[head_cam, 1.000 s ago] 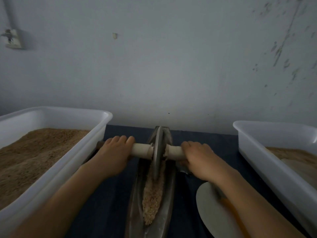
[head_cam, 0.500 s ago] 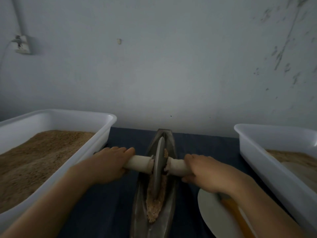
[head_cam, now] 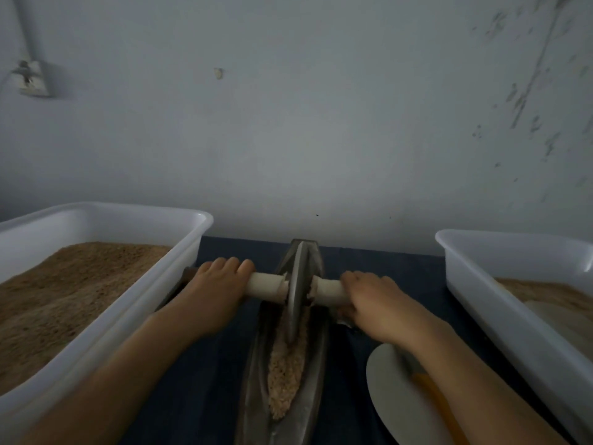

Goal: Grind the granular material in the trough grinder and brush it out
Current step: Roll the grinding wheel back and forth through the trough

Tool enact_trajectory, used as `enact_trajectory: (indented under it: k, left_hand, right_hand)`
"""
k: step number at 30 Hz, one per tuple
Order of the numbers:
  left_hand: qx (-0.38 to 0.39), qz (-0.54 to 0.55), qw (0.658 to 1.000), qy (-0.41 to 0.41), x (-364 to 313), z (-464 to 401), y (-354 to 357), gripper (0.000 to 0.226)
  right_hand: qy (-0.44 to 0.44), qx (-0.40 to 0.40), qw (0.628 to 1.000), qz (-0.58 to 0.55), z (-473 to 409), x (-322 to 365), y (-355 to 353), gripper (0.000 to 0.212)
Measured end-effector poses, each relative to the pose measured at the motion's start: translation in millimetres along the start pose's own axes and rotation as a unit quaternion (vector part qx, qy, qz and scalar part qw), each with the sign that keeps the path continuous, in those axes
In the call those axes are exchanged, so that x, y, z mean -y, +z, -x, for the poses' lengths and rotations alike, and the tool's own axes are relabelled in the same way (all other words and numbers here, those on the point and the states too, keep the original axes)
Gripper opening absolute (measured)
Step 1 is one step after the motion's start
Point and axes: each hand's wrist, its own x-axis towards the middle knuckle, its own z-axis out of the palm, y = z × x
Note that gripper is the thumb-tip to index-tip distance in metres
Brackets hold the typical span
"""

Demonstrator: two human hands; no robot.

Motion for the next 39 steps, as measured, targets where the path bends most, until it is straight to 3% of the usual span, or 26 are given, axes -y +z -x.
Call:
enact_trajectory:
  k: [5,10,16,21,24,29,35,39]
  left_hand:
    - [-0.081,0.003,0.996,-0.028,-5.1,-14.3,16.1,0.037]
    - [-0.066,0.026,0.997,-0.032,-5.5,-7.8,14.1,0.036]
    - [0.013,0.001,1.0,-0.001,-4.2,8.4,-7.0,0.038]
    - [0.165,0.036,0.985,0.043,0.9,20.3,-37.3,0.034]
    - [0.219,0.05,0.974,0.044,0.2,21.8,-43.0,0.034]
    - [0.174,0.063,0.982,0.027,0.4,12.7,-29.9,0.031]
    - [-0.015,0.022,1.0,-0.008,-1.5,-4.8,1.9,0.036]
    - [-0.073,0.021,0.997,-0.028,-5.7,-9.9,13.2,0.036]
  right_hand:
    - [0.017,-0.118,0.991,0.058,-17.2,-9.0,20.6,0.023]
    - [0.005,-0.131,0.989,0.061,-17.2,-5.5,21.2,0.027]
    - [-0.009,-0.018,0.999,0.026,2.5,4.1,3.3,0.023]
    - [-0.022,0.14,0.988,-0.055,25.2,11.9,-26.3,0.029]
    - [-0.032,0.148,0.987,-0.053,30.8,15.6,-31.4,0.023]
    - [-0.023,0.061,0.998,-0.007,12.5,10.2,-16.5,0.03]
    - [-0.004,-0.07,0.997,0.038,-7.8,-5.0,12.6,0.019]
    - [0.006,-0.121,0.992,0.043,-17.0,-9.2,22.8,0.025]
